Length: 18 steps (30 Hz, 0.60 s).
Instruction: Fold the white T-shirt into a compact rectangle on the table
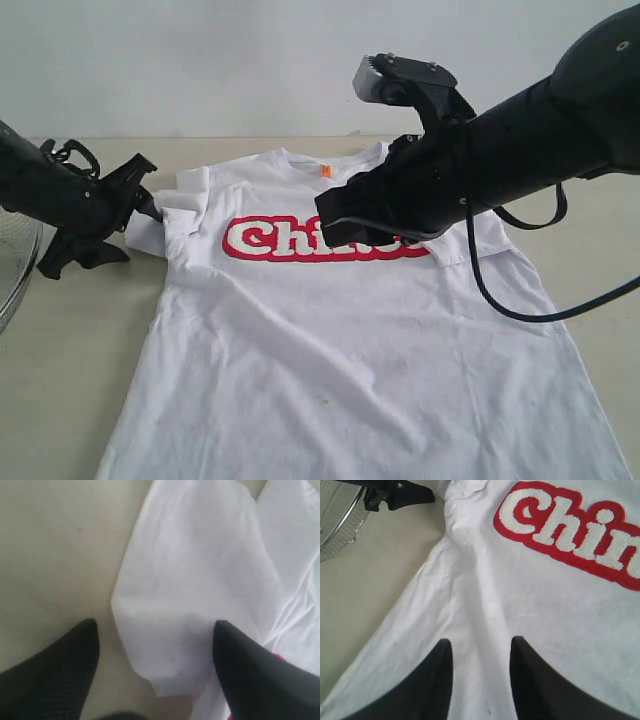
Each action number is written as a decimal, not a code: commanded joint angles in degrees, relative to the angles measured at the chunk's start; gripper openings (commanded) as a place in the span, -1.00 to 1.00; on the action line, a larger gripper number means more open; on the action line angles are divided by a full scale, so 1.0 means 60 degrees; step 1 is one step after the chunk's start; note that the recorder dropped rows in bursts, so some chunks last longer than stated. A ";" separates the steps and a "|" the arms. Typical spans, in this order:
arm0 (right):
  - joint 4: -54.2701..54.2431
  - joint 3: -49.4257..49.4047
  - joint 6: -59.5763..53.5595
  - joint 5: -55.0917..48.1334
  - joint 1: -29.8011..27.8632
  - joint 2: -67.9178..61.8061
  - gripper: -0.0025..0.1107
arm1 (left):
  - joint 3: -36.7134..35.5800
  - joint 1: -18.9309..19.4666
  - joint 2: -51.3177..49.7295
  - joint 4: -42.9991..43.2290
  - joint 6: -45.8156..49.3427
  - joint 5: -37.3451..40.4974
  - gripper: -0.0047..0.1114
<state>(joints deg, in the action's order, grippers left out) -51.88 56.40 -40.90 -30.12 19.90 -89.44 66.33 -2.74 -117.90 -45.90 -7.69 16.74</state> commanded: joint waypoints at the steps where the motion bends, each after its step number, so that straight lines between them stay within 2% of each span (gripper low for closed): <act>1: 0.0007 0.0018 -0.0022 0.0059 0.0018 0.0034 -0.36 | -0.0049 0.0026 -0.0310 -0.0623 0.0665 -0.0003 0.07; 7: 0.0007 0.0018 -0.0022 0.0059 0.0018 0.0034 -0.36 | -0.0049 0.0026 -0.0595 -0.2420 0.2325 0.0121 -0.03; 9: 0.0007 0.0018 -0.0022 0.0059 0.0018 0.0034 -0.36 | -0.0049 0.0026 -0.0638 -0.2495 0.2433 0.0100 -0.22; 10: 0.0007 0.0018 -0.0022 0.0059 0.0018 0.0034 -0.36 | -0.0049 0.0026 -0.0638 -0.2495 0.2433 0.0100 -0.42; 13: 0.0007 0.0018 -0.0022 0.0059 0.0018 0.0034 -0.36 | -0.0049 0.0026 -0.0638 -0.2513 0.2433 0.0162 -0.80; 18: 0.0007 0.0018 -0.0022 0.0059 0.0018 0.0034 -0.36 | 0.0062 0.0026 -0.0350 -0.2513 0.2729 0.0151 -0.84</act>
<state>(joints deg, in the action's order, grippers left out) -51.88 56.40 -40.90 -30.02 19.90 -89.44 66.59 -2.71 -120.85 -61.41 7.29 17.03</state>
